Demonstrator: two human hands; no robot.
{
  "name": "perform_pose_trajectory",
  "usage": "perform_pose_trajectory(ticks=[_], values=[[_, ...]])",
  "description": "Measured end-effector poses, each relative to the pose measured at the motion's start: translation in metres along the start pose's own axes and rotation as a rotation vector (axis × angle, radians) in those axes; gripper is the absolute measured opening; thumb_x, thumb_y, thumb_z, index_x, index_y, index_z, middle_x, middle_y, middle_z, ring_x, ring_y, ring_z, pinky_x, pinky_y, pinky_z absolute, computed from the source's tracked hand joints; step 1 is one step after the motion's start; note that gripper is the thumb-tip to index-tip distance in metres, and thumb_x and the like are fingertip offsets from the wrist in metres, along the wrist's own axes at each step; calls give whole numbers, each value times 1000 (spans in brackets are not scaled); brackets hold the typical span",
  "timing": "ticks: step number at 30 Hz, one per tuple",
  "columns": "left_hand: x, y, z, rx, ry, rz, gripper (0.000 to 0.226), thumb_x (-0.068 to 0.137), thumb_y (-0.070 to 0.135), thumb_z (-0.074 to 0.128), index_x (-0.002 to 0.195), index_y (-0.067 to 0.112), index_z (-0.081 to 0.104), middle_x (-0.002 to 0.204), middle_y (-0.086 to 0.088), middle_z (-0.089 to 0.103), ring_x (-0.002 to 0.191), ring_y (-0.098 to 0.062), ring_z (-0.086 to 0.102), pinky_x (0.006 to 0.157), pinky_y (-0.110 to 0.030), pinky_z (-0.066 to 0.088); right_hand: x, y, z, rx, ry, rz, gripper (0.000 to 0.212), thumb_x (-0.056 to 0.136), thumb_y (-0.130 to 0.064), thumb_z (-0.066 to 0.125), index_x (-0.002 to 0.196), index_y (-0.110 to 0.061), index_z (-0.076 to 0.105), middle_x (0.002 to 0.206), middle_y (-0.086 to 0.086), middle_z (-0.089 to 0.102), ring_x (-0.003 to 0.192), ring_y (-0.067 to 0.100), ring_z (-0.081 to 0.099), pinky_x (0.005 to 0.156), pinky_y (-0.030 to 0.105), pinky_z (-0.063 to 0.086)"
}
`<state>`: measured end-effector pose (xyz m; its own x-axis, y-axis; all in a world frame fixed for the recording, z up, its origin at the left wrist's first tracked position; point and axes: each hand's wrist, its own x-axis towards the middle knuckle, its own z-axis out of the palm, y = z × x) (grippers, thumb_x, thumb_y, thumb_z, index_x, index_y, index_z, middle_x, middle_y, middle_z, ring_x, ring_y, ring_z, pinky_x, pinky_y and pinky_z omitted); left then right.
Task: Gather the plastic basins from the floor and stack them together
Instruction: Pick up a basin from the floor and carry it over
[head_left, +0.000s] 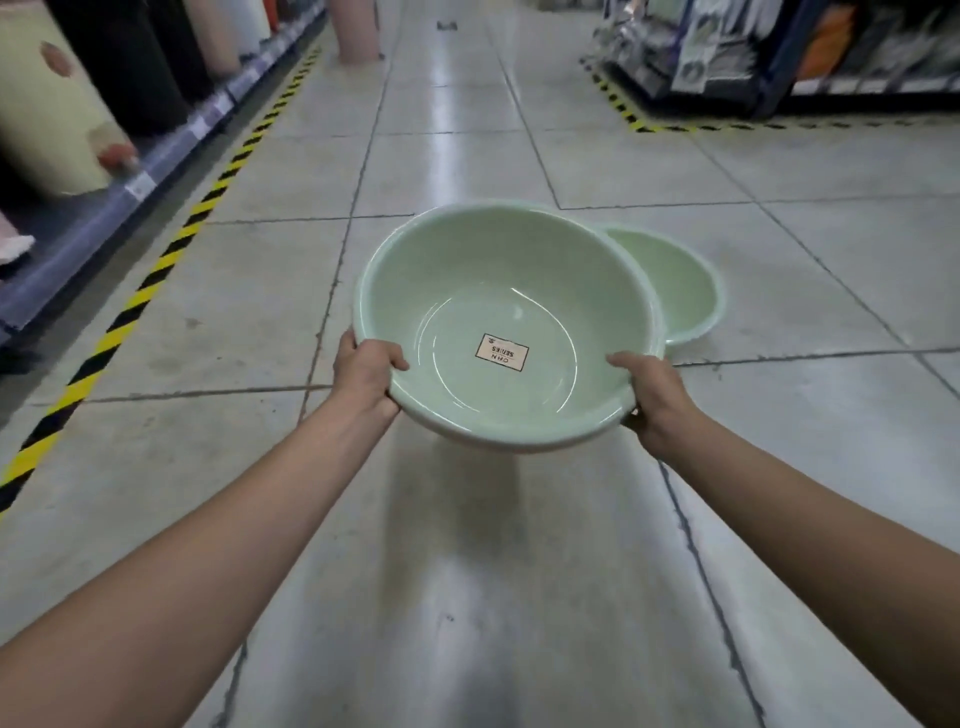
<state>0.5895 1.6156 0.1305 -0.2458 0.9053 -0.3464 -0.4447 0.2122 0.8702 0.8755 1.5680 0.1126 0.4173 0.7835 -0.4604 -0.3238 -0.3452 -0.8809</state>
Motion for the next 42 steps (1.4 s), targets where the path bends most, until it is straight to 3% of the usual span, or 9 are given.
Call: perform_pose_trajectory(ticks=[4, 9, 15, 17, 21, 23, 25, 27, 42], values=[[29, -13, 90, -4, -14, -43, 58, 63, -19, 36, 105, 17, 53, 99, -11, 61, 80, -31, 57, 69, -43, 56, 54, -43, -28, 22, 71, -63, 44, 75, -1, 63, 116, -16, 56, 102, 6, 65, 78, 22, 61, 54, 27, 46], [87, -22, 193, 27, -74, -34, 57, 62, -19, 35, 105, 15, 51, 104, -12, 59, 88, -32, 56, 90, -52, 53, 136, -109, -46, -15, 149, -129, 41, 75, 1, 54, 112, -13, 47, 97, 6, 56, 82, 25, 55, 59, 30, 46], [133, -57, 267, 175, -99, -113, 62, 65, -15, 36, 113, 22, 47, 103, -5, 55, 87, -29, 55, 82, -43, 56, 225, -134, -72, -76, 175, -116, 41, 77, 1, 53, 115, -11, 45, 95, 7, 54, 74, 24, 55, 57, 30, 49], [139, -80, 276, 251, -79, -143, 59, 66, -12, 40, 113, 23, 48, 102, -4, 55, 79, -24, 53, 64, -29, 51, 246, -127, -83, -100, 203, -131, 39, 76, -1, 54, 113, -12, 47, 91, 5, 54, 68, 20, 51, 52, 28, 41], [146, -125, 279, 365, -47, -235, 58, 70, -7, 44, 119, 23, 48, 102, -4, 54, 72, -22, 50, 54, -26, 40, 273, -100, -105, -117, 263, -137, 36, 75, -1, 55, 109, -11, 55, 93, 4, 56, 69, 18, 50, 54, 27, 38], [147, -141, 275, 396, -51, -263, 61, 70, -7, 43, 123, 23, 46, 105, -6, 53, 70, -24, 47, 56, -28, 43, 281, -80, -112, -98, 264, -113, 38, 74, 0, 54, 111, -11, 56, 97, 5, 58, 75, 20, 52, 54, 26, 39], [152, -151, 268, 383, -57, -270, 64, 66, -8, 41, 122, 24, 46, 109, -7, 55, 79, -29, 54, 74, -46, 58, 285, -61, -115, -63, 260, -108, 43, 74, 1, 53, 113, -15, 56, 96, 2, 60, 80, 24, 54, 53, 25, 40], [159, -159, 260, 357, -68, -266, 65, 65, -10, 39, 120, 23, 47, 110, -8, 58, 88, -33, 57, 88, -59, 51, 286, -49, -114, -53, 242, -128, 47, 73, 2, 51, 115, -20, 55, 91, -3, 59, 84, 24, 55, 57, 27, 42], [168, -150, 230, 333, -58, -235, 66, 63, -14, 41, 121, 16, 49, 99, -7, 59, 88, -31, 55, 74, -39, 50, 243, -23, -85, 93, 297, 59, 51, 65, -4, 51, 114, -17, 55, 101, 8, 64, 80, 29, 58, 69, 40, 51]])
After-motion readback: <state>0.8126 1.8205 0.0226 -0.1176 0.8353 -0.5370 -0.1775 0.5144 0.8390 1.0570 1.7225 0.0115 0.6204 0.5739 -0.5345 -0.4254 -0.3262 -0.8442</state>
